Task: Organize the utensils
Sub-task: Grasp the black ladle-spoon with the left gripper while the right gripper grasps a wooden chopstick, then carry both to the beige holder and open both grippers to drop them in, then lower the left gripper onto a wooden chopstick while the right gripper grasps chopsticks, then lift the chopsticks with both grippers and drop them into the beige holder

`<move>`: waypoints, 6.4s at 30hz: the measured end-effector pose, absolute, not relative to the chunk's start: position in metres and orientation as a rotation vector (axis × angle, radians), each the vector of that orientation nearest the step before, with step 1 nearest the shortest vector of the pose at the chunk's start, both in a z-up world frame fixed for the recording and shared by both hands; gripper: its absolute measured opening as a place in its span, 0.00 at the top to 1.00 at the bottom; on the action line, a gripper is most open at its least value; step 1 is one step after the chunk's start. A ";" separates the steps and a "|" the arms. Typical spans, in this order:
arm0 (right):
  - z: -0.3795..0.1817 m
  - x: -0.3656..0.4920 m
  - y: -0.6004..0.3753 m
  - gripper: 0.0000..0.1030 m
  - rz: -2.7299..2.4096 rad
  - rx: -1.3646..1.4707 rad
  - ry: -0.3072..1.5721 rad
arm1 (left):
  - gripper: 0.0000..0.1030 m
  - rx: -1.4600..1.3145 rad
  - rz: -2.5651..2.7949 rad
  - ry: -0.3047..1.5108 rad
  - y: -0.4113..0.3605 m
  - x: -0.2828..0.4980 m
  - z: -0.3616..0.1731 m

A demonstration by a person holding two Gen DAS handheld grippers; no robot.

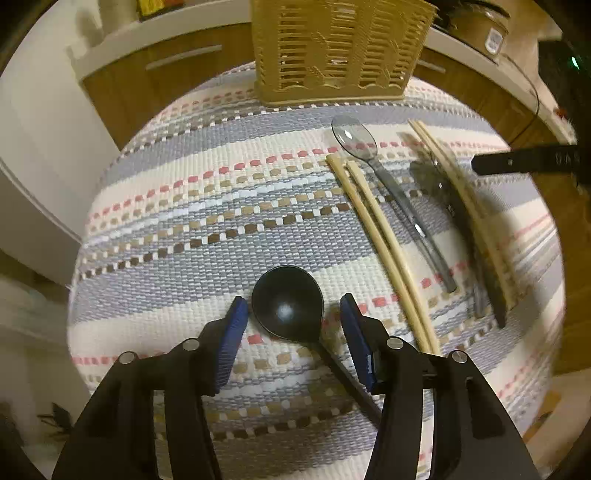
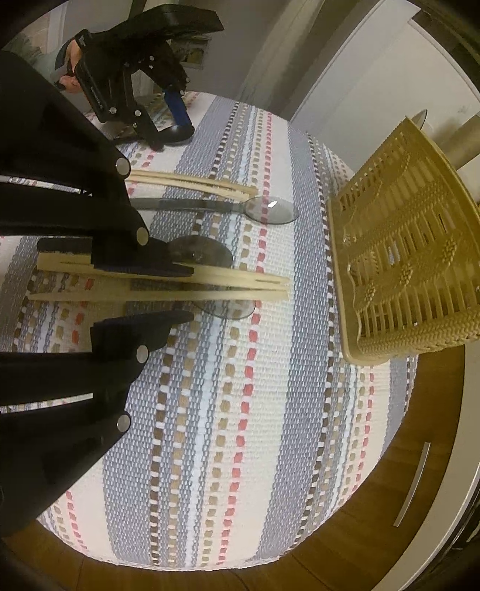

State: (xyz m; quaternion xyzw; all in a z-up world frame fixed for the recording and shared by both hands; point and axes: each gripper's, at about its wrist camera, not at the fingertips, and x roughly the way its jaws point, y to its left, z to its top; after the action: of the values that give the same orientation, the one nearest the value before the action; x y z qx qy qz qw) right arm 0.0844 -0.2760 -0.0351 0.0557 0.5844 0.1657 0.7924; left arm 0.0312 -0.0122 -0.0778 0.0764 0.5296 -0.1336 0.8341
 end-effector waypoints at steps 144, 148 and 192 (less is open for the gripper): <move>-0.039 0.110 -0.230 0.71 0.384 -0.026 1.276 | 0.75 0.344 -0.428 1.139 -0.075 0.104 -0.077; -0.046 0.115 -0.228 0.75 0.385 -0.028 1.309 | 0.87 0.329 -0.449 1.157 -0.064 0.109 -0.075; 0.095 0.048 -0.270 0.90 0.539 0.080 0.721 | 0.98 -0.064 -0.538 0.585 -0.016 0.073 0.081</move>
State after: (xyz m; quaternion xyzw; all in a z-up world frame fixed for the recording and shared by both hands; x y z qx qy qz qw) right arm 0.0485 -0.2702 0.0945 0.0387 0.3484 0.2606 0.8996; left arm 0.0730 -0.0165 0.0810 -0.0311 0.2847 -0.2621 0.9216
